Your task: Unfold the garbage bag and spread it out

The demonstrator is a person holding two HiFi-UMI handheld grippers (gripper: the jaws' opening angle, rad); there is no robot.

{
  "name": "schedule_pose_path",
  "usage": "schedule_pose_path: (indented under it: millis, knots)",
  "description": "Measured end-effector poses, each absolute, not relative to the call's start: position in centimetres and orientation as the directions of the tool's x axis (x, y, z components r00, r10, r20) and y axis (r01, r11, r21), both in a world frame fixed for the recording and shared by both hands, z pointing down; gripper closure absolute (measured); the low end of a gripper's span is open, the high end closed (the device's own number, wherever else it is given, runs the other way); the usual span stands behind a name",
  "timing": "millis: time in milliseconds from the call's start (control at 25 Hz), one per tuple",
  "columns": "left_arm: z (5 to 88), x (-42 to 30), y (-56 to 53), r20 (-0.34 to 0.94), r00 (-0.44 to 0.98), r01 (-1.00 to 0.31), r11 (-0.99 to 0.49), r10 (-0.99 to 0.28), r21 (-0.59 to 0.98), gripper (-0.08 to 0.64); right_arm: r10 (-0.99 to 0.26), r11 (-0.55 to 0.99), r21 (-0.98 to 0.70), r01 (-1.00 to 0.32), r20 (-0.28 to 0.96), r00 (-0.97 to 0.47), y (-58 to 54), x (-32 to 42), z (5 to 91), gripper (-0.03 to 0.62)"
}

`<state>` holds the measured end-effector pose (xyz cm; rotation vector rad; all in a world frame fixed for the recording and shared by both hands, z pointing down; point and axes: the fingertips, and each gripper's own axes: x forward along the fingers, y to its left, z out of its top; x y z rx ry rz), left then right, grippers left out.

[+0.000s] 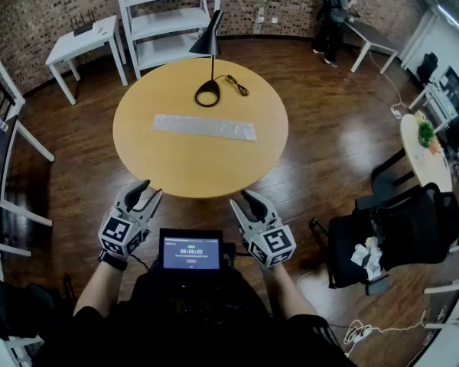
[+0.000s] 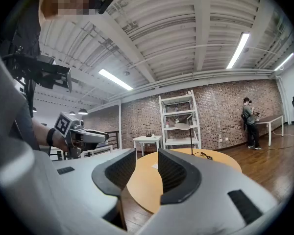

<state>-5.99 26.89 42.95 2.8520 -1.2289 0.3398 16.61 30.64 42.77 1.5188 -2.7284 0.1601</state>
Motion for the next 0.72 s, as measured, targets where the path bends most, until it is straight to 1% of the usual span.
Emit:
schedule_pose_path:
  millis: [120, 320, 440, 720]
  knots:
    - [41.8, -5.5, 26.0, 0.195, 0.666, -0.719, -0.689, -0.72, -0.088, 0.393, -0.843, 0.528, -0.077, -0.846, 0.07, -0.533, 30.0, 16.8, 42.7, 0.433]
    - [42.4, -5.3, 23.1, 0.216, 0.665, -0.711, -0.694, -0.715, -0.112, 0.393, -0.836, 0.536, -0.062, -0.842, 0.097, -0.54, 27.7, 16.7, 43.0, 0.433]
    - [43.2, -5.8, 20.0, 0.229, 0.657, -0.712, -0.691, -0.718, -0.126, 0.393, -0.837, 0.534, -0.061, -0.843, 0.103, -0.538, 25.6, 16.4, 43.1, 0.433]
    - [45.4, -7.6, 10.2, 0.273, 0.646, -0.718, -0.689, -0.713, -0.1, 0.394, -0.841, 0.517, -0.067, -0.853, 0.147, -0.521, 18.5, 15.3, 43.6, 0.433]
